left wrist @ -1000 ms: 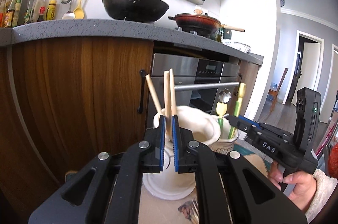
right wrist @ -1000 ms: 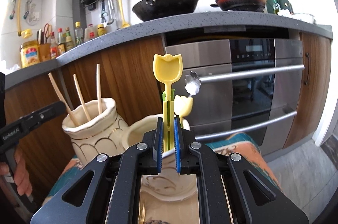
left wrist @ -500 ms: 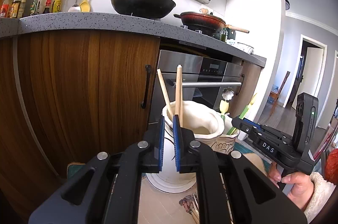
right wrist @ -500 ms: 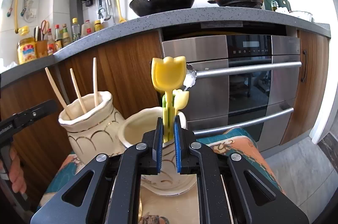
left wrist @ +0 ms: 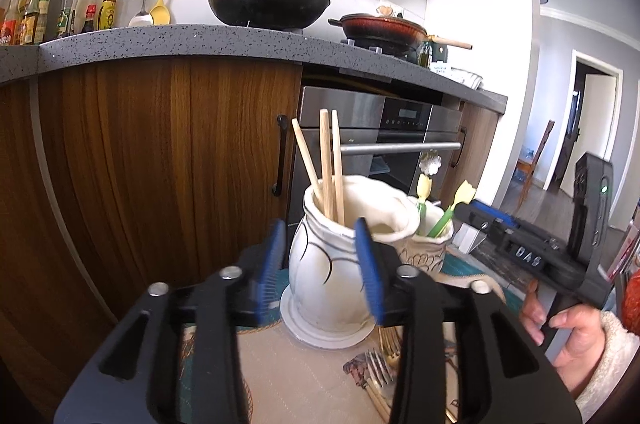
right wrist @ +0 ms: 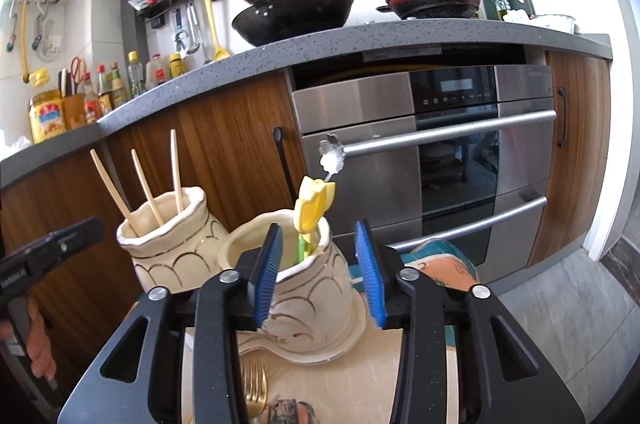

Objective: Organize utensils
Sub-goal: 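Open both tools and withdraw from the ceramic holder, then grasp a wooden chopstick with the left tool while the right tool grasps a gold fork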

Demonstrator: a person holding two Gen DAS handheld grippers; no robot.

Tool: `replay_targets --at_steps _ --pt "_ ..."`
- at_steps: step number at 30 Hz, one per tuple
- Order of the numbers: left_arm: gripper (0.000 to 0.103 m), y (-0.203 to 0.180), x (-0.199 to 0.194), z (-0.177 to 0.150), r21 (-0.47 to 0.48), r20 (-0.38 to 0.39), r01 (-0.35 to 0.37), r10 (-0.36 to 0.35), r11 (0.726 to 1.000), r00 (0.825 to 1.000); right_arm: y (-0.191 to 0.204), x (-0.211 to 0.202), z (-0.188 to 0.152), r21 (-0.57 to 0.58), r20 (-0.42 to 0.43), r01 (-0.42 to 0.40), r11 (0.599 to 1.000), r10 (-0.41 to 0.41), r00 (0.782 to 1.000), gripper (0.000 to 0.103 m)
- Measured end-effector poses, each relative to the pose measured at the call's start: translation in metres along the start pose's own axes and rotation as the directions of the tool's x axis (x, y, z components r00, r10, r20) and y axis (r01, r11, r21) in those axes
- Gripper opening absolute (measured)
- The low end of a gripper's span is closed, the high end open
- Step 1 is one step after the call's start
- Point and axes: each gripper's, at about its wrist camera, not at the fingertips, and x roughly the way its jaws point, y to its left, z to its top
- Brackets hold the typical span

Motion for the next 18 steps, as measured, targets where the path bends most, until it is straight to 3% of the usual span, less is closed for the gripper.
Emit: replay_targets --at_steps 2,3,5,11,18 --pt "0.067 -0.002 -0.003 -0.004 0.005 0.001 -0.022 0.022 1.0 1.0 -0.001 -0.005 -0.001 0.01 0.002 -0.001 1.0 0.001 1.0 0.061" --pt "0.077 -0.003 -0.004 -0.006 0.011 -0.001 -0.036 0.036 0.999 0.999 -0.003 -0.009 -0.003 0.014 0.004 -0.005 1.0 0.005 1.0 0.065" --pt "0.087 -0.006 -0.007 -0.011 0.023 -0.005 -0.051 0.051 0.998 0.999 -0.004 -0.016 -0.007 0.018 0.003 -0.018 1.0 0.018 1.0 0.075" --pt "0.095 -0.01 -0.01 -0.026 0.038 -0.062 -0.063 0.065 0.997 0.996 0.002 -0.033 -0.025 -0.015 -0.034 -0.019 1.0 0.018 0.999 0.091" --pt "0.097 -0.015 -0.014 -0.047 0.059 -0.125 -0.064 0.071 0.996 0.99 0.012 -0.041 -0.044 -0.056 -0.093 -0.027 0.998 0.022 0.995 0.096"
